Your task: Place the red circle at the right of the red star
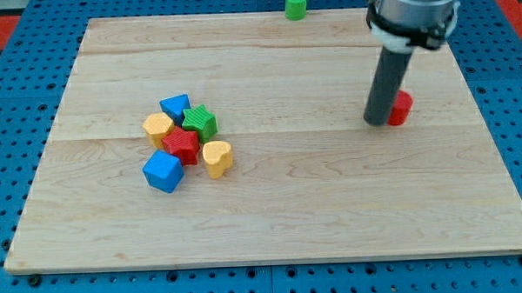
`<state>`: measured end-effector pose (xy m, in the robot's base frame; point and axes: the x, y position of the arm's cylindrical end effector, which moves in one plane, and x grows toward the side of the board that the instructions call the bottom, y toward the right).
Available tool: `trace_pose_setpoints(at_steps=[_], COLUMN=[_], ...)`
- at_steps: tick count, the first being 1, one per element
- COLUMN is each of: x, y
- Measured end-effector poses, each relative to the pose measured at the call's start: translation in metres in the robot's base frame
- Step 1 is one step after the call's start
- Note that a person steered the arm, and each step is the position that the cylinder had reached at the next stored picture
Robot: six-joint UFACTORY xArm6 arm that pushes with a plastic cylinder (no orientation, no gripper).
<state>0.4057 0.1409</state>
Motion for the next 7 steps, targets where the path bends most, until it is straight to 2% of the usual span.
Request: trace_pose_setpoints(at_steps=[1,2,3,4,5,6,7], x=[-0.035,-0.051,-0.018,0.019,0.038,0.048,0.058], y=[-0.042,0.051,0.070,0.059,-0.003,0.030,0.039])
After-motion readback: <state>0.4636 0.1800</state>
